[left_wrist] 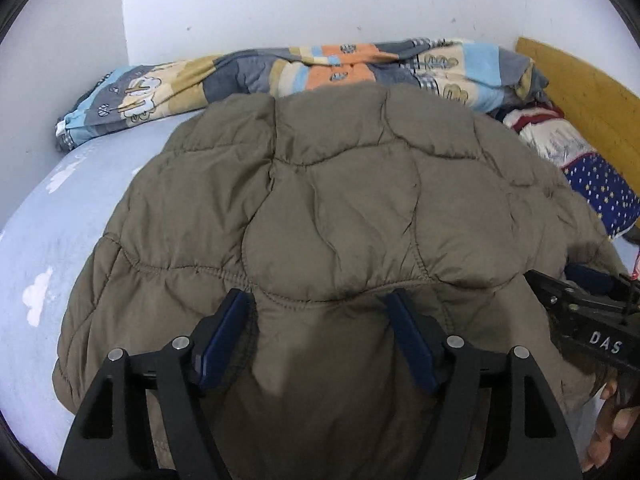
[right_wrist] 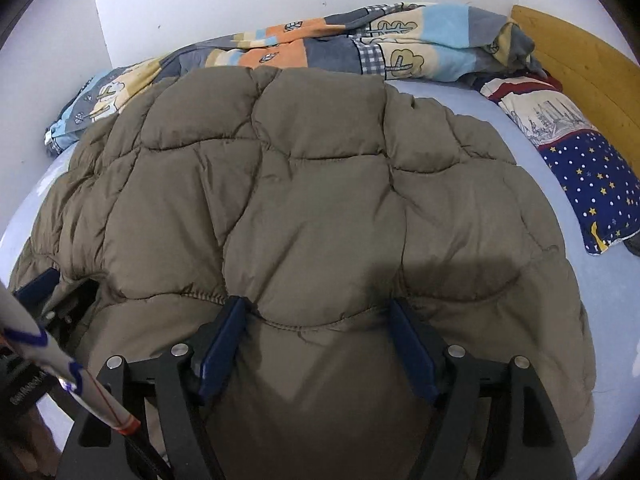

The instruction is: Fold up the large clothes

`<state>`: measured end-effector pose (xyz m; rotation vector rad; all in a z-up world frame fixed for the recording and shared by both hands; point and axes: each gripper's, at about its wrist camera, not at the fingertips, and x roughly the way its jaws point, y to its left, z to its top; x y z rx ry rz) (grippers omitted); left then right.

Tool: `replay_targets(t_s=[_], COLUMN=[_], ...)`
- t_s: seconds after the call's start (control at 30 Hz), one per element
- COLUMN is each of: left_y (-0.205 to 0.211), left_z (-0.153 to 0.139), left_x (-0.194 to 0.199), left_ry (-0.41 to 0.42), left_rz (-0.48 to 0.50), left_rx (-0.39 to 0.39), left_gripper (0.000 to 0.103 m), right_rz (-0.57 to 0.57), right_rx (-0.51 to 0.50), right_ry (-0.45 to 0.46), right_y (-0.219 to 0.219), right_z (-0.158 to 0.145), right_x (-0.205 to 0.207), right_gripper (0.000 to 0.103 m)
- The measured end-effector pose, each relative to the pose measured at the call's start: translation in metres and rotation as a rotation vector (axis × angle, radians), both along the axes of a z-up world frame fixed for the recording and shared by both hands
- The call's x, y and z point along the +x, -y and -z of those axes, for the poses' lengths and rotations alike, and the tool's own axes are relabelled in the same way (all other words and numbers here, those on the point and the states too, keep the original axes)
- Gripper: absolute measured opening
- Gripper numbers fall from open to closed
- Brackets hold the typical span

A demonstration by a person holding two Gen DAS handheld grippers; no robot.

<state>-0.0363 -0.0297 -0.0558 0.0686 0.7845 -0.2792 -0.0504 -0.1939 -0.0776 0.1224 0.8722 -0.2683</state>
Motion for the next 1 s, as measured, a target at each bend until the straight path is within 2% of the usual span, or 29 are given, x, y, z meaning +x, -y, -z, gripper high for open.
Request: replay_targets(t_s=[0.13, 0.23, 0.37, 0.47, 0.5, 0.6, 0.67, 0.77, 0.87, 1.0], left_y=[-0.015, -0.035, -0.055, -0.072, -0.08, -0.104, -0.112, -0.113, -0.106, -0.088], left_z=[-0.014, -0.03, -0.033, -0.032, -0.034, -0.051, -0.062, -0.072, -0.065, -0.038], left_x=[-0.015, -0.038, -0.063, -0.081, -0.087, -0.101, -0.105, -0.109, -0.106, -0.09], left_ry=[0.026, 0.064, 0.07, 0.067, 0.069, 0.083, 0.098, 0.131, 0.128, 0.106], left_rz=[-0.028, -0.052, -0.069, -0.077, -0.086, -0.104, -0.111, -0.114, -0.118, -0.104], left_rx=[-0.032, -0.051, -0.054, -0.025, -0.03, -0.101, -0.113, -0.128, -0.139, -0.089], left_gripper=[0.073, 0.073, 0.073, 0.073, 0.073, 0.073, 0.073, 0.073, 0.073, 0.073], right_rz=[0.019, 0.059, 0.076, 0.054, 0.046, 0.019, 0.01, 0.003, -0.022, -0.084], right_rx=[0.046, 0.04, 0.074, 0.097, 0.086, 0.074, 0.085, 0.129, 0.127, 0.068], right_ry=[0.096, 0.176, 0.138, 0.021, 0.016, 0.083, 0.133, 0.161, 0.188, 0.16], right_y=[0.001, 0.001, 0.003, -0.004, -0.009, -0.021, -0.026, -0.029, -0.04, -0.067], right_z=[-0.02, -0.041, -0.037, -0.012, -0.01, -0.028, -0.041, -0.057, -0.07, -0.055], right_x=[-0.024, -0.055, -0.083, -0.086, -0.09, -0.109, -0.122, -0.128, -0.122, -0.093], right_gripper=[0.077, 0.077, 0.077, 0.077, 0.077, 0.077, 0.077, 0.077, 0.077, 0.077])
